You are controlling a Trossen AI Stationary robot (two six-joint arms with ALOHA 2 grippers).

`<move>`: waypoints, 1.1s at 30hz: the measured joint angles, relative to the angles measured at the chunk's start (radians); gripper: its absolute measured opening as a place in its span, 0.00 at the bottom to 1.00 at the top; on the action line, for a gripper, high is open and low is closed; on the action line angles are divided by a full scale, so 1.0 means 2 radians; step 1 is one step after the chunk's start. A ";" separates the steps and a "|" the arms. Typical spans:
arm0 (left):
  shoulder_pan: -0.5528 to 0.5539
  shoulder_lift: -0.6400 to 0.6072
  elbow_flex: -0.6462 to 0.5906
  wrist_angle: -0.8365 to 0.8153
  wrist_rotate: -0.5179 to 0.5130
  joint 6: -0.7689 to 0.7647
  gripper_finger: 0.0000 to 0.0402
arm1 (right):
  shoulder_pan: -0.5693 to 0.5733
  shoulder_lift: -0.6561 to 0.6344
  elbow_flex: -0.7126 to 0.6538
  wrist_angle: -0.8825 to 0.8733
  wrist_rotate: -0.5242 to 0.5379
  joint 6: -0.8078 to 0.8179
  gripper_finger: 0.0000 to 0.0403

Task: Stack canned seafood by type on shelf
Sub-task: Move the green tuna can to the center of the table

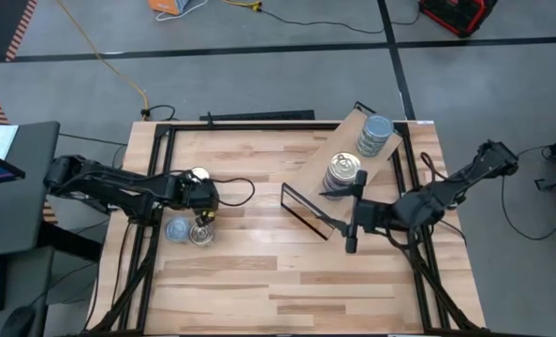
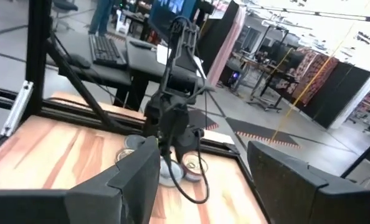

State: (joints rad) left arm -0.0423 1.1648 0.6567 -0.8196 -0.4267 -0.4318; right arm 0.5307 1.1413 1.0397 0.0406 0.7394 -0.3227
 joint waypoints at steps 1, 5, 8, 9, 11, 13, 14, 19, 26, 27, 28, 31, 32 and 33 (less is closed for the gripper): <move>0.002 0.000 -0.005 0.010 0.003 0.011 0.32 | 0.001 0.003 0.000 0.000 0.000 0.002 0.67; 0.003 0.000 -0.029 0.078 0.023 0.065 0.32 | 0.003 0.010 0.000 -0.001 -0.001 0.004 0.67; 0.003 -0.001 -0.048 0.164 0.062 0.117 0.32 | 0.003 0.012 0.000 -0.002 -0.001 0.004 0.67; 0.003 0.000 -0.055 0.197 0.078 0.134 0.32 | 0.003 0.013 0.000 -0.003 -0.001 0.004 0.67; 0.002 0.000 -0.070 0.250 0.097 0.163 0.32 | 0.003 0.013 0.000 -0.001 0.000 0.004 0.67; 0.002 0.000 -0.081 0.297 0.108 0.178 0.32 | 0.003 0.013 0.000 -0.001 -0.001 0.006 0.67; 0.003 0.000 -0.084 0.325 0.116 0.183 0.32 | 0.003 0.013 0.000 -0.002 -0.001 0.008 0.67; -0.002 0.000 -0.091 0.440 0.173 0.192 0.32 | 0.003 0.012 0.000 -0.007 -0.001 0.017 0.67; -0.019 0.000 -0.047 0.388 0.182 0.192 0.32 | 0.003 0.012 0.000 -0.008 -0.001 0.031 0.67; -0.020 0.000 -0.036 0.348 0.164 0.194 0.32 | 0.003 0.012 0.000 -0.010 -0.001 0.031 0.67; -0.021 0.000 -0.026 0.309 0.145 0.192 0.32 | 0.003 0.012 0.000 -0.012 -0.001 0.032 0.67; -0.021 0.001 0.005 0.222 0.091 0.163 0.32 | 0.003 0.012 0.000 -0.018 -0.002 0.032 0.67; -0.021 0.001 0.016 0.195 0.085 0.150 0.32 | 0.003 0.012 0.000 -0.017 -0.002 0.032 0.67; -0.021 0.002 0.025 0.168 0.080 0.141 0.32 | 0.003 0.012 0.000 -0.017 -0.002 0.032 0.67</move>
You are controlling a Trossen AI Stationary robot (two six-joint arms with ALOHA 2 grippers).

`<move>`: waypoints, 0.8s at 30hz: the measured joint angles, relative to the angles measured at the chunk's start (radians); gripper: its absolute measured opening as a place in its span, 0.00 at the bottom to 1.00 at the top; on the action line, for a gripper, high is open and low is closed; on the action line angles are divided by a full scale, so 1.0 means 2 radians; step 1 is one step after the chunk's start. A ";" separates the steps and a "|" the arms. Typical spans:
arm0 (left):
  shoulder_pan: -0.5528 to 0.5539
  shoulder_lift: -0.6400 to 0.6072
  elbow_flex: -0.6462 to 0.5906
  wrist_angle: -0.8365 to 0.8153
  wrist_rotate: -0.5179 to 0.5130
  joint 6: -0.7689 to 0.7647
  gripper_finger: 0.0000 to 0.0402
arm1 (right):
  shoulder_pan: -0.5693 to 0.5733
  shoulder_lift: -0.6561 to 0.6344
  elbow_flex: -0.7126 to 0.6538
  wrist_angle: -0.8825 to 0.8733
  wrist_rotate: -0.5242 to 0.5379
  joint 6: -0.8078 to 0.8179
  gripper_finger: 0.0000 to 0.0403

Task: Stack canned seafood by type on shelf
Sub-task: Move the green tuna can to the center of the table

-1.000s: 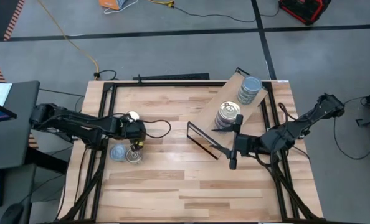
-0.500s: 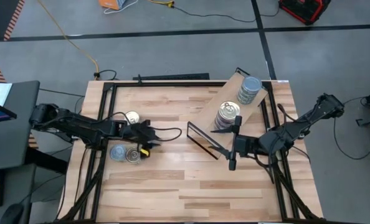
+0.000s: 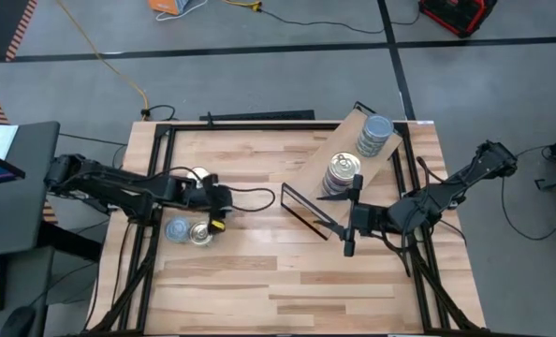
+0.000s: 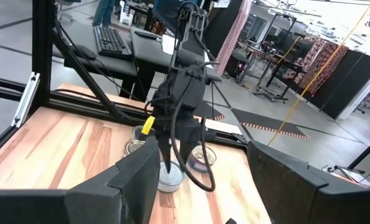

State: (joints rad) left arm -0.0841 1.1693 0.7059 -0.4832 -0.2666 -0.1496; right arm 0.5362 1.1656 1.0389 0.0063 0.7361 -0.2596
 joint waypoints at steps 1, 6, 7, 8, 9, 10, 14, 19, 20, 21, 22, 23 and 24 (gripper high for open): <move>0.000 0.007 0.007 -0.026 -0.004 -0.008 0.32 | 0.000 0.000 0.000 0.000 0.000 0.000 0.67; 0.000 0.064 0.012 -0.094 -0.032 -0.010 0.32 | 0.000 0.000 0.000 -0.001 0.000 0.000 0.67; 0.000 0.078 0.012 -0.093 -0.035 -0.003 0.32 | 0.000 0.000 0.000 -0.001 0.000 0.000 0.67; 0.000 0.093 0.013 -0.089 -0.036 0.004 0.32 | 0.000 0.000 0.000 -0.001 0.000 0.000 0.67; -0.001 0.105 0.015 -0.079 -0.037 0.013 0.32 | 0.000 0.000 0.000 -0.001 0.000 0.000 0.67; -0.001 0.116 0.014 -0.062 -0.033 0.020 0.32 | 0.000 0.000 0.000 -0.001 0.000 0.000 0.67; -0.012 0.155 0.015 0.033 -0.020 0.057 0.32 | 0.000 0.000 0.000 -0.003 0.000 0.000 0.67; -0.034 0.185 0.013 0.171 0.017 0.113 0.32 | 0.000 0.000 0.000 -0.003 0.000 0.000 0.67; -0.038 0.191 0.013 0.196 0.032 0.122 0.32 | 0.000 0.000 0.000 -0.003 0.000 0.000 0.67; -0.041 0.198 0.013 0.219 0.047 0.130 0.32 | 0.000 0.000 0.000 -0.003 0.000 0.001 0.67; -0.045 0.205 0.013 0.237 0.060 0.136 0.32 | 0.000 0.000 0.000 -0.004 0.000 0.002 0.67; -0.049 0.211 0.014 0.250 0.071 0.142 0.32 | 0.000 0.000 0.000 -0.005 0.000 0.004 0.67; -0.053 0.218 0.018 0.259 0.082 0.145 0.32 | 0.000 0.000 0.000 -0.007 0.000 0.006 0.67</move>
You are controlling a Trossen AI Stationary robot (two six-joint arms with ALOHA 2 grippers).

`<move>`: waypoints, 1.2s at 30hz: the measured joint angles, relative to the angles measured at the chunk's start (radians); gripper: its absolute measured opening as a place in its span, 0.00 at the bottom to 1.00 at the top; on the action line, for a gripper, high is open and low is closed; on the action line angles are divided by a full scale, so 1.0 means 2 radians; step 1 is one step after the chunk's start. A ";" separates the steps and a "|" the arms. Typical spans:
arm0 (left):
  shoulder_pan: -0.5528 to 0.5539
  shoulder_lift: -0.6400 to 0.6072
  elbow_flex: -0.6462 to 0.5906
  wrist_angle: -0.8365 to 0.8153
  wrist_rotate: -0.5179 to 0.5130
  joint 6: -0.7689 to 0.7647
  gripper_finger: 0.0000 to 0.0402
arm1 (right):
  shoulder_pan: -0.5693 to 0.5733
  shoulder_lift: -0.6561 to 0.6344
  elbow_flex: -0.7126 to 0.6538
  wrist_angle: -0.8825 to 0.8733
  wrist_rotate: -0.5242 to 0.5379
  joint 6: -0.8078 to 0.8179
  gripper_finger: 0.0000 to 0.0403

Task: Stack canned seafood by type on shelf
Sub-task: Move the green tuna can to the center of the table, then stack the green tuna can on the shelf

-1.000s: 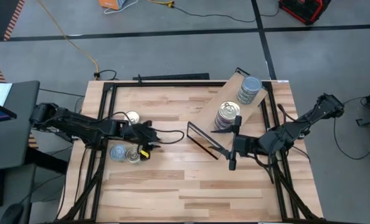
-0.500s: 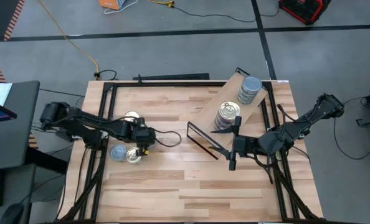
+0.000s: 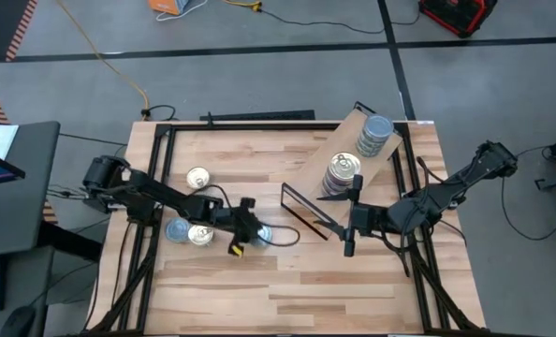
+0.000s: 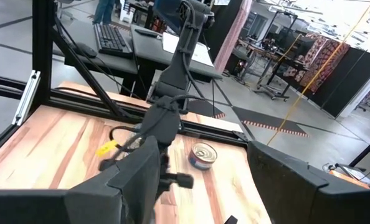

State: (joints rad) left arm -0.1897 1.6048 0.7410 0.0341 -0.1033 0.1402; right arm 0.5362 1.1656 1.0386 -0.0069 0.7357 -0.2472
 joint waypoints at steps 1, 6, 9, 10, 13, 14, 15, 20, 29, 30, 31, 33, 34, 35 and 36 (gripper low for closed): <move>-0.004 0.006 0.005 0.006 0.006 0.004 0.32 | 0.000 0.000 0.000 -0.001 0.000 0.001 0.67; -0.028 0.027 0.045 -0.005 -0.014 0.029 0.32 | -0.001 0.000 0.000 -0.004 0.000 0.007 0.67; -0.048 0.023 0.081 -0.045 -0.059 0.047 0.32 | -0.001 0.000 0.000 -0.004 0.000 0.012 0.67; -0.056 0.021 0.097 -0.062 -0.075 0.057 0.32 | -0.001 0.000 0.000 -0.004 0.000 0.012 0.67; -0.083 0.019 0.140 -0.123 -0.126 0.078 0.32 | -0.001 0.000 0.000 -0.003 0.001 0.011 0.67; -0.093 0.020 0.149 -0.144 -0.137 0.080 0.32 | -0.001 0.000 0.000 -0.003 0.001 0.011 0.67; -0.100 0.020 0.154 -0.156 -0.144 0.081 0.32 | -0.001 0.000 0.000 -0.004 0.002 0.011 0.67; -0.136 0.021 0.161 -0.169 -0.146 0.048 0.32 | -0.001 0.000 0.000 -0.004 0.002 0.013 0.67; -0.172 0.099 0.151 -0.169 -0.191 0.092 0.32 | -0.001 0.000 0.000 -0.005 0.003 0.033 0.67; -0.173 0.107 0.151 -0.165 -0.208 0.100 0.32 | -0.002 0.000 0.000 -0.004 0.004 0.036 0.67; -0.174 0.114 0.152 -0.163 -0.224 0.107 0.32 | -0.002 0.000 0.000 -0.004 0.004 0.040 0.67; -0.177 0.130 0.152 -0.162 -0.270 0.118 0.32 | -0.002 0.000 0.000 -0.005 0.004 0.048 0.67; -0.178 0.137 0.152 -0.162 -0.289 0.123 0.32 | -0.002 0.000 0.000 -0.005 0.004 0.052 0.67; -0.180 0.142 0.152 -0.162 -0.305 0.128 0.30 | -0.002 0.000 0.000 -0.006 0.004 0.055 0.67; -0.181 0.146 0.152 -0.161 -0.316 0.132 0.28 | -0.002 0.000 0.000 -0.007 0.004 0.058 0.67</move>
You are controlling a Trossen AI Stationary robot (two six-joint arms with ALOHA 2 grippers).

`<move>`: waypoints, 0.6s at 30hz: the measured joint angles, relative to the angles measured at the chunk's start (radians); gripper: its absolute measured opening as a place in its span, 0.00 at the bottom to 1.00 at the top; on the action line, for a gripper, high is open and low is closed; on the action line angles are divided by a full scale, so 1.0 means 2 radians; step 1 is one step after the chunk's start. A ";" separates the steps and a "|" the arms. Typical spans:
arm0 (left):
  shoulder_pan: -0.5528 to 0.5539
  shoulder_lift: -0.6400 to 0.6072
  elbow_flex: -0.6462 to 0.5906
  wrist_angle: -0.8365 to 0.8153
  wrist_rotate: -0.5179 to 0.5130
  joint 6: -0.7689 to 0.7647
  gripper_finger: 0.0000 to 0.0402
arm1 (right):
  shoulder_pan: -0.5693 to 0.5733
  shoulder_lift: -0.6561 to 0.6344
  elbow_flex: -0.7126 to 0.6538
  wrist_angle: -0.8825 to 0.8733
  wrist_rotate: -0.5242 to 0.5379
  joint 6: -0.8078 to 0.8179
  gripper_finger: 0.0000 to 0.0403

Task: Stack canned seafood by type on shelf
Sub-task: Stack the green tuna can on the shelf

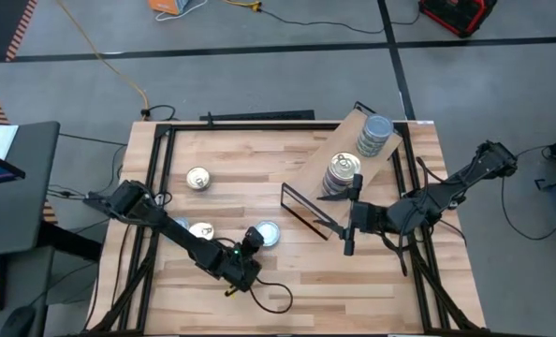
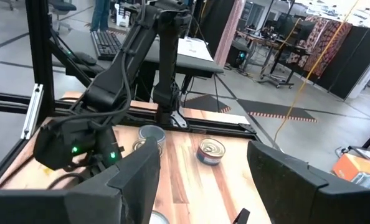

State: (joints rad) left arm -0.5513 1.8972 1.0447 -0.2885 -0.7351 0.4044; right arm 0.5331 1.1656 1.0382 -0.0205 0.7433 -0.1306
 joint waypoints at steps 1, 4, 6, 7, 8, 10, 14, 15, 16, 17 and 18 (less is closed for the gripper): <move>-0.001 0.003 0.000 0.000 -0.010 0.002 0.26 | 0.000 0.000 0.000 -0.002 0.000 0.003 0.67; -0.002 0.008 0.000 0.006 -0.019 -0.011 0.16 | 0.000 0.000 0.000 -0.003 0.000 0.009 0.67; -0.002 0.007 0.000 0.007 -0.019 -0.026 0.08 | 0.000 0.000 0.000 -0.003 0.000 0.010 0.67; -0.002 0.007 0.000 0.007 -0.018 -0.033 0.05 | 0.000 0.000 0.000 -0.003 0.000 0.010 0.67; -0.002 0.007 0.001 0.008 -0.016 -0.039 0.03 | 0.000 0.000 0.000 -0.003 0.000 0.011 0.67; -0.002 0.005 0.001 0.006 -0.013 -0.048 0.02 | 0.000 0.000 0.000 -0.003 0.000 0.014 0.67; -0.004 -0.002 0.001 0.001 -0.004 -0.072 0.01 | 0.000 0.000 0.000 -0.003 0.000 0.015 0.67; -0.004 -0.005 0.001 -0.002 0.000 -0.078 0.00 | 0.000 0.000 0.000 -0.003 0.000 0.015 0.67; -0.004 -0.010 0.000 -0.005 0.003 -0.084 0.00 | 0.000 0.000 0.000 -0.003 0.000 0.015 0.67; -0.004 -0.017 -0.001 -0.008 0.008 -0.089 0.00 | 0.000 0.000 0.000 -0.003 0.000 0.015 0.67; -0.004 -0.025 -0.001 -0.011 0.018 -0.095 0.00 | 0.000 0.000 0.000 -0.002 0.000 0.016 0.67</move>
State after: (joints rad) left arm -0.5598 1.8477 1.0424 -0.3106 -0.6983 0.2153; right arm 0.5331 1.1656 1.0382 -0.0247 0.7433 -0.0996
